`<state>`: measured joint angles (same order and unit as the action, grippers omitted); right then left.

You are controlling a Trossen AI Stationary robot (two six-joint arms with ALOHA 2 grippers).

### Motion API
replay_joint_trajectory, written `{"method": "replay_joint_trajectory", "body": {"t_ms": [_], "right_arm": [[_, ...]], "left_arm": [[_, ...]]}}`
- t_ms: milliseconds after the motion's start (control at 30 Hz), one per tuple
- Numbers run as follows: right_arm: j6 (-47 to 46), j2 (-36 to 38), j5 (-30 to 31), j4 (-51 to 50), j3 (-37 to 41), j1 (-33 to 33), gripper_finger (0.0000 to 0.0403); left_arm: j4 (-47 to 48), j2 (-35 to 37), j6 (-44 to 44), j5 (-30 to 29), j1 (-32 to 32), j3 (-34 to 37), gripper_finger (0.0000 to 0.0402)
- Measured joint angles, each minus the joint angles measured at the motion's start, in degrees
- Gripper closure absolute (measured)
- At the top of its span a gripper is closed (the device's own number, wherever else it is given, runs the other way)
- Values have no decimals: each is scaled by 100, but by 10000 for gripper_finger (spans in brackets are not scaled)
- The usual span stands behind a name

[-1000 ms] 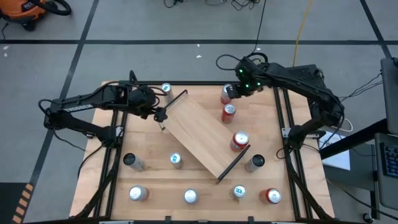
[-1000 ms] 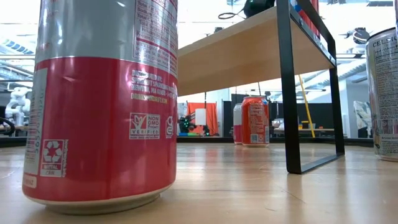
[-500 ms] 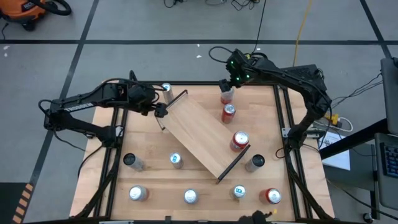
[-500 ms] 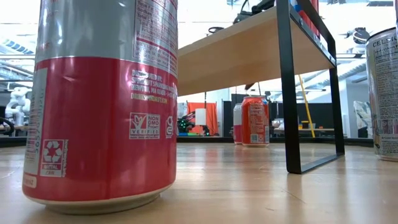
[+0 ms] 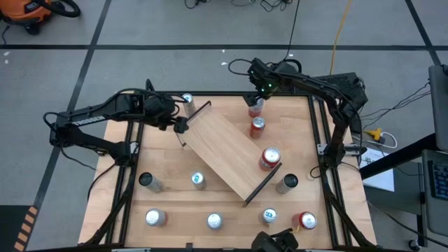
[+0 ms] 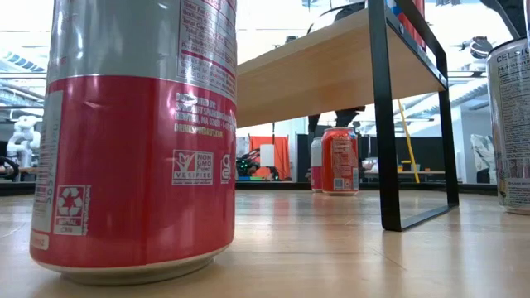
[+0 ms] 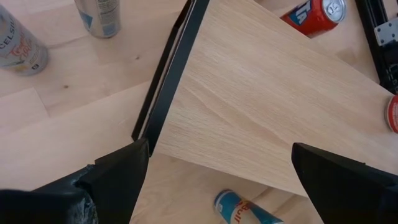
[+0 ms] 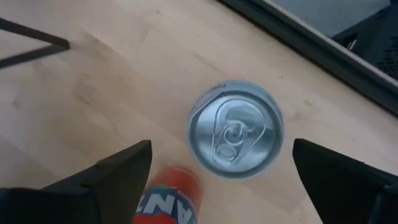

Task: Place canned beverage on shelf
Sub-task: Put the top pink white soda can on the shelf

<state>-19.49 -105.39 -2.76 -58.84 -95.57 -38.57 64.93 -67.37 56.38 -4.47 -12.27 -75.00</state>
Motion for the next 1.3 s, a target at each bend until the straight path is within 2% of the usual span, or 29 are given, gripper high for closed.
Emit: {"method": "replay_joint_trajectory", "body": {"t_ms": [700,1067,1300], "right_arm": [[415,-450,116,213,2,2,36],[391,-450,106,192,2,7,85],[383,-450,97,168,7,20,88]], "left_arm": [[7,0,-439,-37,4,0,4],[6,0,-463,-50,4,0,4],[7,0,-473,-50,4,0,4]]}}
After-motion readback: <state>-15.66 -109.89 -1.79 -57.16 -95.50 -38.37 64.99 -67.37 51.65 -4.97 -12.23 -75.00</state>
